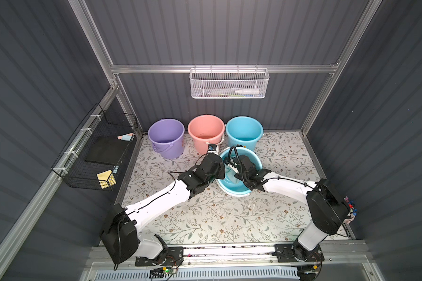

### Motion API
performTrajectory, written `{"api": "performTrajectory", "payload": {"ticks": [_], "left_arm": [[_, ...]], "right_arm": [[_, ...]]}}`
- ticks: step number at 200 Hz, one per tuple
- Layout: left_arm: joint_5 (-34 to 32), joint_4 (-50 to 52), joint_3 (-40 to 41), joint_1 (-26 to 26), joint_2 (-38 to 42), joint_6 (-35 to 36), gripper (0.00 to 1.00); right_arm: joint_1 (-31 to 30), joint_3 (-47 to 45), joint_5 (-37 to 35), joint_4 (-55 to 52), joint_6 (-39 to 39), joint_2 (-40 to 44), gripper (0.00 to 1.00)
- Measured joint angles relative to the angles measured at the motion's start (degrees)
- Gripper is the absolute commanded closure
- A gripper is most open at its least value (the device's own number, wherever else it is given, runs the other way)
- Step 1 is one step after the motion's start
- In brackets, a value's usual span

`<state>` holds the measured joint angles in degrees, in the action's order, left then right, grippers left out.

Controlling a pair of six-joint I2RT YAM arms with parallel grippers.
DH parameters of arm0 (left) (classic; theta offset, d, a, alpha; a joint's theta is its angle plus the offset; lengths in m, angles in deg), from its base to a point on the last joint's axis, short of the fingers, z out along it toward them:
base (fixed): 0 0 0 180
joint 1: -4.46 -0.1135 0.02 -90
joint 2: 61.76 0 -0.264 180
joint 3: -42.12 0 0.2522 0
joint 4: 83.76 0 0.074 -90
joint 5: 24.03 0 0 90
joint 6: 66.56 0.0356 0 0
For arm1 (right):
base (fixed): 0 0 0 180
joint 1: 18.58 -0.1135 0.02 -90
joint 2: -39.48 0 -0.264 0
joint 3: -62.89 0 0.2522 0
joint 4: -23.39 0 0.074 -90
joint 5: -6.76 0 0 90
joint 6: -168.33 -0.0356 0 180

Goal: Wipe the inside of the bucket with a cloth
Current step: Wipe the dirt from the inside of the bucket.

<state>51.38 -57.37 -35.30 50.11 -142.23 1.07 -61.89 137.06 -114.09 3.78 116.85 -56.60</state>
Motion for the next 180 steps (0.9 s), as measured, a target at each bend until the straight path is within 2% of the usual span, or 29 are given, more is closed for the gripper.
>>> {"api": "performTrajectory", "payload": {"ticks": [19,40,92,142,162,180], "left_arm": [[0.02,0.02,0.33,0.39,0.0,0.0,1.0],[0.09,0.07,0.48,0.55,0.0,0.0,1.0],[1.84,1.36,0.94,0.92,0.35,0.63,1.0],[2.62,0.5,1.92,0.48,0.48,1.16,1.0],[2.97,-0.26,2.36,0.04,0.48,1.25,1.0],[3.06,-0.63,2.69,-0.57,0.42,1.25,1.0]], "right_arm": [[-0.22,0.96,0.92,-7.17,0.68,0.0,1.0],[-0.24,2.47,4.98,-15.61,0.59,0.0,1.0],[0.9,4.63,23.85,-27.69,-1.99,1.25,1.0],[1.42,4.48,42.66,-25.57,-7.28,1.86,1.0],[1.49,3.63,45.94,-20.59,-10.54,1.66,1.0],[1.36,1.86,45.81,-14.71,-13.97,1.49,1.0]]}}
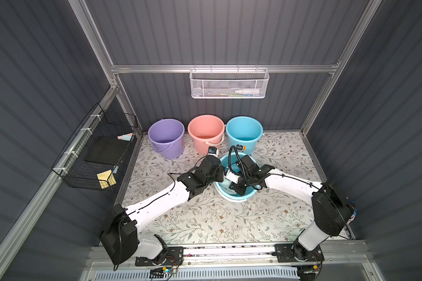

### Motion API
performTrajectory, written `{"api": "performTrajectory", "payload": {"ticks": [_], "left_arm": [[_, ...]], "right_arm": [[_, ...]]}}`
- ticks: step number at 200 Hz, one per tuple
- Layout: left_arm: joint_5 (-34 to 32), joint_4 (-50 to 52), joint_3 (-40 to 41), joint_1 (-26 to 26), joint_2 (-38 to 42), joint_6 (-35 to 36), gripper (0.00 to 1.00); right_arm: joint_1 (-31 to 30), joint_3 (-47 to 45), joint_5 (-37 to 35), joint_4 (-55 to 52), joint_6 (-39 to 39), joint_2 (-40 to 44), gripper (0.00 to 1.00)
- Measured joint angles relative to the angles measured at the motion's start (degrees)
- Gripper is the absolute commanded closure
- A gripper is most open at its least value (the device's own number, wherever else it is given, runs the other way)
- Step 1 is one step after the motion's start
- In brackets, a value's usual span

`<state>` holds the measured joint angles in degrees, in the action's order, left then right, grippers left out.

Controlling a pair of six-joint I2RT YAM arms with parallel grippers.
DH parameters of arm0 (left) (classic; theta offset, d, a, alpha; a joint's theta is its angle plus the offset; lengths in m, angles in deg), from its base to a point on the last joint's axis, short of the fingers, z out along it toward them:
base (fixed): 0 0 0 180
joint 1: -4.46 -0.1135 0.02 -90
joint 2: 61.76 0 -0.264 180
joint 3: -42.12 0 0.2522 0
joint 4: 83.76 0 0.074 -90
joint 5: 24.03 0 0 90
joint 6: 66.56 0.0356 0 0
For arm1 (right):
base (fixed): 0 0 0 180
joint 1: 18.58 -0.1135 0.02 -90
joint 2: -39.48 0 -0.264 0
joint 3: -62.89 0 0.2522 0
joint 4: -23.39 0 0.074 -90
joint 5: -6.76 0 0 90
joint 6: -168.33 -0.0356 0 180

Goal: Wipe the inside of the bucket with a cloth
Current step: Wipe the dirt from the inside of the bucket.

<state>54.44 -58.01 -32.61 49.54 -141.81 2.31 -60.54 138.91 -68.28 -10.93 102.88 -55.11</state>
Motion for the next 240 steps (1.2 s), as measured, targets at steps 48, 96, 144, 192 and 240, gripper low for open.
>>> {"api": "performTrajectory", "payload": {"ticks": [48,96,144,192,240], "left_arm": [[0.68,-1.51,0.7,-0.31,-0.22,0.02,1.0],[1.92,-1.7,0.81,-0.35,-0.7,0.04,1.0],[1.42,-0.66,0.92,-0.28,-0.7,0.02,1.0],[1.29,-0.2,0.96,0.42,-0.7,0.0,1.0],[1.25,0.22,0.96,0.94,-0.7,0.0,1.0]], "right_arm": [[-1.4,-4.85,-12.37,13.92,-6.64,-0.92,1.0],[-3.37,-5.29,-28.68,20.15,-6.49,-1.46,1.0],[-3.8,-2.8,-40.5,12.76,-2.69,-1.51,1.0],[-4.22,-1.25,-45.92,1.36,0.87,-1.51,1.0],[-4.33,3.13,-40.68,-14.19,3.23,-3.91,1.0]]}}
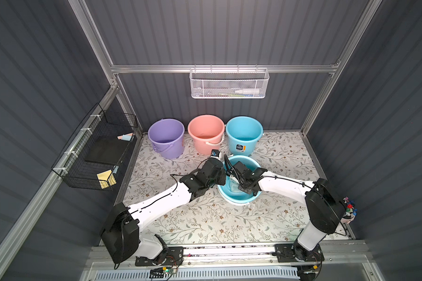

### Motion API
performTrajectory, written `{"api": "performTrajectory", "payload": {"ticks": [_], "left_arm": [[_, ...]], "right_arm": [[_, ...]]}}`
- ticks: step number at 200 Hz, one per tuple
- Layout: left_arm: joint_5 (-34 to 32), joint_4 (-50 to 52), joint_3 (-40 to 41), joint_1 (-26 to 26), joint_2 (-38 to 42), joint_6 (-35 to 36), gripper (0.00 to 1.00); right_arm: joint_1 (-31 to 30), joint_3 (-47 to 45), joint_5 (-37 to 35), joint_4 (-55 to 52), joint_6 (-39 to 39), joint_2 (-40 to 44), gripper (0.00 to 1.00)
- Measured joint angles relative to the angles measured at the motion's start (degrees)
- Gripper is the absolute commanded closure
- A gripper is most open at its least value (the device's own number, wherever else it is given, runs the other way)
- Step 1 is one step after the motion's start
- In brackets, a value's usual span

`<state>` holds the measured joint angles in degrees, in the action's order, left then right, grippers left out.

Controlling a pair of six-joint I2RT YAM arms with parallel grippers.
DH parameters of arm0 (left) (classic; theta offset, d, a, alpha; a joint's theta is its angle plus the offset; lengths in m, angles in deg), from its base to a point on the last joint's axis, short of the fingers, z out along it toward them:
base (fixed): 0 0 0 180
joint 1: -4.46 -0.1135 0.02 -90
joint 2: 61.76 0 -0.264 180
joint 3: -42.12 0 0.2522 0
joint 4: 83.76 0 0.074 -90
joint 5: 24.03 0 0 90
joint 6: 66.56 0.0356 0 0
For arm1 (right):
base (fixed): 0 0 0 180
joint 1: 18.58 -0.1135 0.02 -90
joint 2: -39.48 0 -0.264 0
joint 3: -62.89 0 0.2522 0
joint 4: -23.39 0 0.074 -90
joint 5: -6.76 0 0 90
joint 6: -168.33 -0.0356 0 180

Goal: Wipe the inside of the bucket with a cloth
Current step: Wipe the dirt from the inside of the bucket.

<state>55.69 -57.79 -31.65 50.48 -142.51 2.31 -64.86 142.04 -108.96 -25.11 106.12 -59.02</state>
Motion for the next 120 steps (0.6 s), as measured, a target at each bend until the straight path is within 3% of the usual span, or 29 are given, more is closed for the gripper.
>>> {"api": "performTrajectory", "payload": {"ticks": [56,92,120], "left_arm": [[0.81,2.82,0.0,0.0,0.0,0.02,1.0],[1.4,2.89,0.0,0.0,0.0,0.0,1.0],[1.31,2.58,0.0,-0.11,0.2,0.11,1.0]], "right_arm": [[1.31,3.08,22.56,-10.25,0.24,-0.61,1.0],[2.32,3.08,36.68,-8.39,-2.16,-0.59,1.0],[2.43,2.21,41.7,-4.0,-5.73,-0.59,1.0]]}}
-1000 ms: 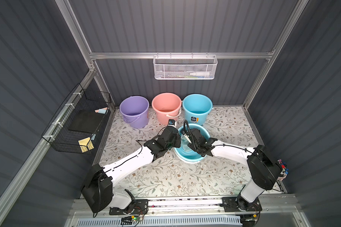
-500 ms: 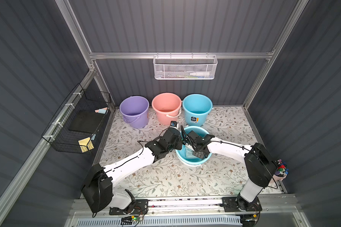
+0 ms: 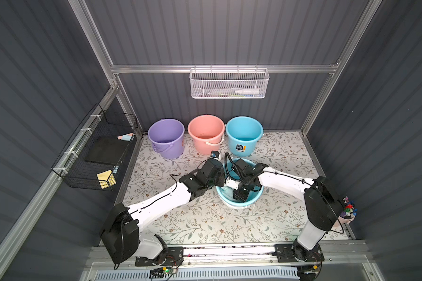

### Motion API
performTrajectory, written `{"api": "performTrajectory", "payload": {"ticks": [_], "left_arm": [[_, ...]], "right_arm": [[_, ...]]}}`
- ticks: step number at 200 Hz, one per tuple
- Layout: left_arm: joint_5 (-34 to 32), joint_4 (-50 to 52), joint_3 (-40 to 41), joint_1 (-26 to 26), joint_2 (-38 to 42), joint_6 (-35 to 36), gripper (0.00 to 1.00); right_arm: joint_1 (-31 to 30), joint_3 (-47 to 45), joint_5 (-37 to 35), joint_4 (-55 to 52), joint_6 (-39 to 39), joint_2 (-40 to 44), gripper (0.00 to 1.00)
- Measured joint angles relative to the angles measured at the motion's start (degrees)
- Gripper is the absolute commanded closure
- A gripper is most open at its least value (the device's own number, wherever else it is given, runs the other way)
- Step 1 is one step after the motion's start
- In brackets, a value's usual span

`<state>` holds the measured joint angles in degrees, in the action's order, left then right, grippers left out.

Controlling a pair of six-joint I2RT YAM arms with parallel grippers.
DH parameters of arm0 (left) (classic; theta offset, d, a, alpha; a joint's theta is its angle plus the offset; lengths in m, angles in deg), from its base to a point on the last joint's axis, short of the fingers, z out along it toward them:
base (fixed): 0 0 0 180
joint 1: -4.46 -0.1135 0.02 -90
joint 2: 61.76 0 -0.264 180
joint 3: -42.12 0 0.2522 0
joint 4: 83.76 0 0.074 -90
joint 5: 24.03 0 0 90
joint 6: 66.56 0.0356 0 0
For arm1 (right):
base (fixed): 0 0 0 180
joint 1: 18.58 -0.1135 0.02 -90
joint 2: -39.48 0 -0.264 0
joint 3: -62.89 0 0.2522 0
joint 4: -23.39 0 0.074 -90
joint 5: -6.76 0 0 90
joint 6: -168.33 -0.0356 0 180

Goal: Wipe the inside of the bucket with a cloth
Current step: Wipe the dirt from the inside of the bucket.

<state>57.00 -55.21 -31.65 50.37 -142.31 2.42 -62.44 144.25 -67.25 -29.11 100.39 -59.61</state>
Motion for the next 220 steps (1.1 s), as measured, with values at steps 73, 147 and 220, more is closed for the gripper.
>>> {"api": "performTrajectory", "payload": {"ticks": [73,147,220], "left_arm": [[0.48,-2.32,0.0,-0.31,0.11,0.57,1.0],[-0.26,-6.58,0.0,-0.44,0.46,1.18,1.0],[-1.88,-3.41,0.63,-0.98,0.5,0.09,1.0]], "right_arm": [[-0.09,-9.29,-4.68,22.21,-9.09,1.64,1.0],[-0.83,-11.1,-19.91,30.75,-8.61,3.39,1.0],[-0.63,-7.56,-37.07,28.41,-5.73,4.04,1.0]]}}
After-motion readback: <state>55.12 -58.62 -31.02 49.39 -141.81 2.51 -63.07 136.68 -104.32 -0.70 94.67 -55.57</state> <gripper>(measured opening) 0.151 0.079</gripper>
